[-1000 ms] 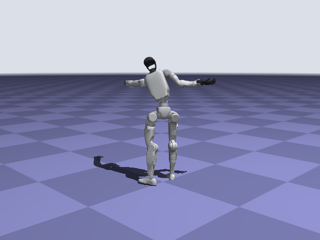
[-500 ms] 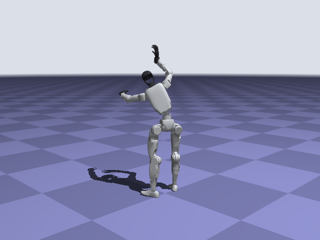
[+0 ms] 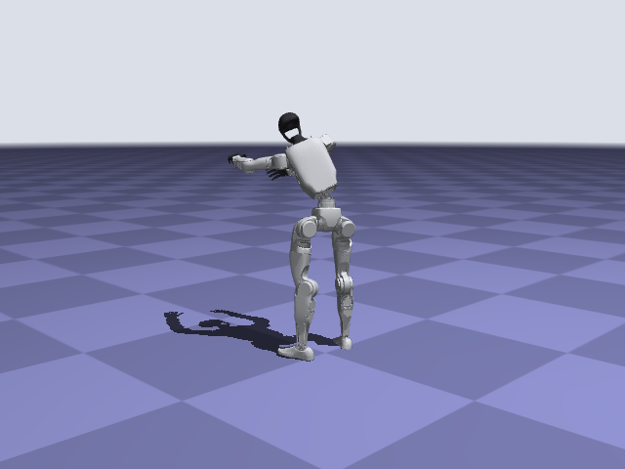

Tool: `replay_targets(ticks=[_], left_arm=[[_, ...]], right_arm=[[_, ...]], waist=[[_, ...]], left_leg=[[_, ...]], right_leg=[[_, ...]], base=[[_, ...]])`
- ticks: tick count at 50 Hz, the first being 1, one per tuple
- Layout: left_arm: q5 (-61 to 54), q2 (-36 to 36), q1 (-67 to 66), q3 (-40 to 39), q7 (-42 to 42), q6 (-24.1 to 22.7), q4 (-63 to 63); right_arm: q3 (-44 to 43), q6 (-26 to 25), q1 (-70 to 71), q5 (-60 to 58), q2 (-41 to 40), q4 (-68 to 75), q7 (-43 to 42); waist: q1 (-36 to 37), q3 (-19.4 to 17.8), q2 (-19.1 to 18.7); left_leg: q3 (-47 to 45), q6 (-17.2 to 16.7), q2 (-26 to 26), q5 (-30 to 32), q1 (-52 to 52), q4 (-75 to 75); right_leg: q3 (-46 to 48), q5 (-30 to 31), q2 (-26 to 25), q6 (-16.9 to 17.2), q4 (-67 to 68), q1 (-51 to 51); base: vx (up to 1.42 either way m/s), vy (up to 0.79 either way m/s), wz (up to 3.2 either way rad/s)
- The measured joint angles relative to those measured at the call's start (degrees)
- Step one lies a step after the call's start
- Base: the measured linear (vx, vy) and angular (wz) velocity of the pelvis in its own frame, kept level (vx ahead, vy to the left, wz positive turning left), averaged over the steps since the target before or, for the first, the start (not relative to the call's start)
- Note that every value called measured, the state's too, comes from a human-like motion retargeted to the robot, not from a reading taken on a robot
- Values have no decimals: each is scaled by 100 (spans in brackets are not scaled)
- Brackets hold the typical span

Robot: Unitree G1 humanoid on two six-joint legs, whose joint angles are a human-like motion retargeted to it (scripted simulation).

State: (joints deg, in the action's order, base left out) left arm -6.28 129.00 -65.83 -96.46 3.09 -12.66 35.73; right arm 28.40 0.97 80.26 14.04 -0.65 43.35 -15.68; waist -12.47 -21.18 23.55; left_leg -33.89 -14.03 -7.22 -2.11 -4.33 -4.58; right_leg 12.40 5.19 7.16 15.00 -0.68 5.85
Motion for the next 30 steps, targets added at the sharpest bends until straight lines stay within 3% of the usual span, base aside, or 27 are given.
replay_targets(ticks=[8, 10, 14, 18, 20, 25, 30], left_arm=[[458, 0, 0, 276, 156, -42, 496], [478, 0, 0, 337, 200, -39, 569], [388, 0, 0, 518, 224, 21, 698], [295, 0, 0, 634, 205, 186, 924], [291, 0, 0, 717, 209, 271, 1070], [614, 0, 0, 1039, 263, 204, 1374], [750, -1, 0, 1164, 243, 135, 1589]], right_arm=[[-127, 107, -2843, -243, 188, 224, -169], [-86, 83, -3690, 184, 379, 246, 14], [-589, 113, -5381, 2846, 645, 517, 375], [-2231, 411, -6687, 5466, 703, 665, 131], [-3299, 782, -7092, 6249, 781, 538, -192], [-5877, 2429, -7393, 7204, 1322, -370, -754], [-7152, 3557, -7262, 7424, 2280, -1524, -902]], waist=[[-259, 24, -36], [-336, 14, -43], [-508, 18, -53], [-725, 73, -10], [-852, 149, 29], [-1041, 383, 182], [-1023, 549, 384]], left_leg=[[-428, 167, 19, -317, -275, 363], [-522, 180, 0, -361, -332, 410], [-669, 178, -35, -382, -453, 397], [-803, 161, -81, -374, -575, 351], [-890, 140, -122, -370, -646, 331], [-1140, 72, -249, -337, -798, 305], [-1384, 45, -363, -281, -885, 295]], right_leg=[[-445, -93, 26, 0, 32, -137], [-524, -106, -5, 0, 37, -153], [-636, -124, -89, 0, 48, -180], [-738, -133, -192, 0, 59, -203], [-801, -126, -267, 0, 58, -218], [-961, -51, -501, 0, 16, -238], [-1090, 119, -740, 0, -110, -242]], base=[[5, 3, -52], [4, -1, -43], [4, -2, -34], [2, -4, -32], [1, -5, -39], [-1, -10, -46], [-4, -13, -46]])
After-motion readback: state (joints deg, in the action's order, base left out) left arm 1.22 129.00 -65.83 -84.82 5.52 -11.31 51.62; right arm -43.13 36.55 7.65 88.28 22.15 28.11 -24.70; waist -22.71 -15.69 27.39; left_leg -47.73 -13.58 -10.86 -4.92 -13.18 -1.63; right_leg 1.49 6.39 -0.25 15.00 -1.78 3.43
